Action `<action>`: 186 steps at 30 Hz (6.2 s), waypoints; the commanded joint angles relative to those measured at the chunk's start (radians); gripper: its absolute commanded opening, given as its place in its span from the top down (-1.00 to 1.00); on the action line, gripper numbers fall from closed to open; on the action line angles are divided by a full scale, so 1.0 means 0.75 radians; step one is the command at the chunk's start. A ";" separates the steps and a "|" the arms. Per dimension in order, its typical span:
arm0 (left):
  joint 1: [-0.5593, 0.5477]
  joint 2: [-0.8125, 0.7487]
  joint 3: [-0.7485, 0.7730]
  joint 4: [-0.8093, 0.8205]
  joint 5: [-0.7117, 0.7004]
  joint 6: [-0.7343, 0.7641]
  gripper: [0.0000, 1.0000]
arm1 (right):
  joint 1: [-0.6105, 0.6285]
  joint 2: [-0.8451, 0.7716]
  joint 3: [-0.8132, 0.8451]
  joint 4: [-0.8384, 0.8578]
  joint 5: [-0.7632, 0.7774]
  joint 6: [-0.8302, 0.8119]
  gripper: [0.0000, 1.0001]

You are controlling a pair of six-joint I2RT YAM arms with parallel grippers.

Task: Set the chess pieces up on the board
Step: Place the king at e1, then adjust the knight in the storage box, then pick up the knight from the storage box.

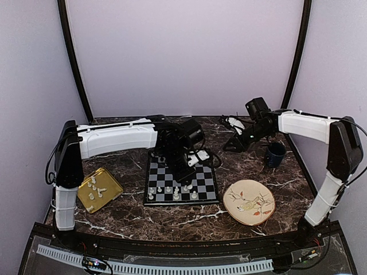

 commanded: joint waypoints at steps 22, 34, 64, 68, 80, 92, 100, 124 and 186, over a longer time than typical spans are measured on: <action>-0.032 0.069 -0.024 -0.089 0.027 0.055 0.97 | -0.002 0.008 -0.016 0.022 -0.044 -0.006 0.36; -0.032 0.114 -0.027 -0.105 -0.005 0.047 0.98 | -0.001 0.014 -0.016 0.018 -0.055 -0.008 0.36; -0.032 0.078 0.099 -0.141 0.007 -0.006 0.32 | -0.002 0.024 -0.010 0.002 -0.077 -0.015 0.36; -0.026 -0.095 0.067 -0.128 -0.148 -0.054 0.24 | -0.002 0.018 -0.008 0.000 -0.083 -0.015 0.35; 0.474 -0.744 -0.617 -0.056 -0.454 -0.609 0.22 | -0.002 0.016 -0.002 -0.006 -0.102 -0.016 0.35; 0.925 -0.921 -1.083 -0.222 -0.390 -0.696 0.29 | 0.000 0.040 0.008 -0.018 -0.110 -0.018 0.35; 0.941 -0.834 -1.191 -0.159 -0.333 -0.699 0.41 | 0.000 0.041 0.003 -0.014 -0.092 -0.021 0.35; 0.945 -0.614 -1.221 -0.121 -0.352 -0.758 0.31 | 0.000 0.048 0.001 -0.019 -0.105 -0.023 0.35; 0.918 -0.681 -1.047 -0.273 -0.310 -0.737 1.00 | 0.001 0.062 0.013 -0.035 -0.119 -0.023 0.35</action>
